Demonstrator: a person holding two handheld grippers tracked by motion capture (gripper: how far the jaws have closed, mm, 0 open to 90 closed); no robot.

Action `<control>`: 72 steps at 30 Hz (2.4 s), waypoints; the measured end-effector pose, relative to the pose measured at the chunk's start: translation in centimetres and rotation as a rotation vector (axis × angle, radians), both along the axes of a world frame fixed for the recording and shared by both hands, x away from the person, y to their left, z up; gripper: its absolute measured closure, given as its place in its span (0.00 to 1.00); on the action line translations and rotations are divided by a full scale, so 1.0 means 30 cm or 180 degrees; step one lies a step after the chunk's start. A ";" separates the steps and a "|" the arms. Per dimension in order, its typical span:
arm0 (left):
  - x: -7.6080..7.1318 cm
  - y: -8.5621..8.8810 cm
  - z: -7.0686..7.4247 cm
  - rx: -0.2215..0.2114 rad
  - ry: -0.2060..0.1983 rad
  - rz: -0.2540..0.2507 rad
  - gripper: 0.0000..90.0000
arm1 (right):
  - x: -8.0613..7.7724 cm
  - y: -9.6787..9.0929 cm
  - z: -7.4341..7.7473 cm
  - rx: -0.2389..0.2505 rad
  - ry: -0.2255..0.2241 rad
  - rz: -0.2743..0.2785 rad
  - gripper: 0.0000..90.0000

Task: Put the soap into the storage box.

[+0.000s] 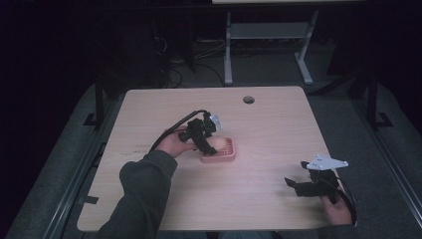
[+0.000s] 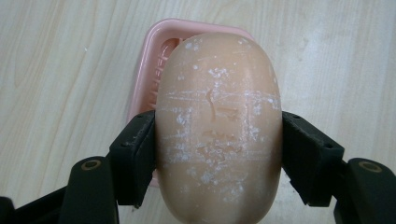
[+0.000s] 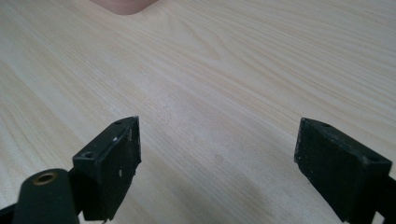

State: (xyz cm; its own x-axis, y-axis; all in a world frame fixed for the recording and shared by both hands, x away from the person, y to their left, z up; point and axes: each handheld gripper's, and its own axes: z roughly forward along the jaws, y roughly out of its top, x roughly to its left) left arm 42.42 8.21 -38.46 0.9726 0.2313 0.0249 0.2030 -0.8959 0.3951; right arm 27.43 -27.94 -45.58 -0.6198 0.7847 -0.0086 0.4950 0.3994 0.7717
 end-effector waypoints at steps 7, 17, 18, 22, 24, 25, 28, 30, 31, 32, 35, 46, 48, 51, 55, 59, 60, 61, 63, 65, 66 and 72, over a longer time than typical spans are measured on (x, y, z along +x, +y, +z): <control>0.015 -0.007 -0.020 0.0024 0.0043 -0.0002 0.36 | 0.000 0.001 0.000 0.0001 0.0000 0.0005 0.16; 0.038 -0.020 -0.048 -0.0002 0.0094 0.0051 0.36 | 0.001 -0.003 0.000 -0.0002 -0.0006 0.0014 0.16; 0.040 -0.022 -0.052 -0.0011 0.0102 0.0058 0.36 | 0.001 -0.003 0.000 0.0000 -0.0006 0.0013 0.16; 0.047 -0.027 -0.062 0.0002 0.0118 0.0068 0.36 | 0.002 -0.004 -0.001 -0.0001 -0.0009 0.0017 0.16; 0.048 -0.030 -0.066 0.0006 0.0118 0.0081 0.36 | 0.001 -0.004 -0.001 0.0001 -0.0006 0.0019 0.16; 0.050 -0.031 -0.068 0.0009 0.0122 0.0070 0.36 | 0.001 -0.004 0.000 0.0003 -0.0006 0.0017 0.16; 0.052 -0.035 -0.073 0.0014 0.0109 0.0066 0.36 | -0.001 -0.002 0.001 0.0015 -0.0001 0.0015 0.16; 0.053 -0.037 -0.075 0.0022 0.0107 0.0062 0.36 | -0.001 -0.001 0.001 0.0012 -0.0009 0.0022 0.16; 0.054 -0.039 -0.076 0.0026 0.0103 0.0059 0.36 | -0.001 -0.002 0.002 0.0013 -0.0009 0.0022 0.16; 0.055 -0.040 -0.076 0.0028 0.0103 0.0059 0.36 | -0.001 -0.002 0.002 0.0012 -0.0012 0.0026 0.16; 0.056 -0.041 -0.080 0.0023 0.0105 0.0066 0.36 | -0.001 -0.002 0.001 0.0015 0.0003 0.0020 0.16; 0.060 -0.044 -0.091 0.0058 0.0112 0.0061 0.36 | -0.002 -0.002 0.001 0.0016 0.0004 0.0017 0.16; 0.060 -0.045 -0.095 0.0048 0.0104 0.0077 0.36 | -0.001 -0.002 0.001 0.0016 0.0006 0.0017 0.16; 0.062 -0.045 -0.097 0.0068 0.0107 0.0064 0.36 | -0.001 -0.002 0.001 0.0015 0.0002 0.0021 0.16; 0.064 -0.044 -0.098 0.0071 0.0098 0.0065 0.36 | -0.001 -0.003 0.001 0.0014 0.0004 0.0022 0.16; 0.066 -0.044 -0.101 0.0088 0.0104 0.0052 0.36 | -0.002 -0.002 0.001 0.0017 0.0018 0.0018 0.16; 0.066 -0.044 -0.101 0.0085 0.0102 0.0054 0.36 | -0.001 -0.003 0.000 0.0019 0.0015 0.0014 0.16; 0.066 -0.043 -0.102 0.0072 0.0096 0.0059 0.36 | -0.001 -0.004 0.000 0.0019 0.0011 0.0015 0.16; 0.066 -0.043 -0.103 0.0081 0.0097 0.0074 0.36 | -0.001 -0.004 0.000 0.0017 -0.0002 0.0016 0.16; 0.067 -0.043 -0.104 0.0080 0.0112 0.0073 0.36 | 0.000 -0.004 0.000 0.0018 -0.0002 0.0019 0.16; 0.066 -0.043 -0.104 0.0079 0.0105 0.0075 0.36 | 0.000 -0.004 0.000 0.0018 0.0000 0.0019 0.16; 0.067 -0.044 -0.104 0.0082 0.0098 0.0069 0.36 | -0.001 -0.005 0.001 0.0019 -0.0004 0.0019 0.16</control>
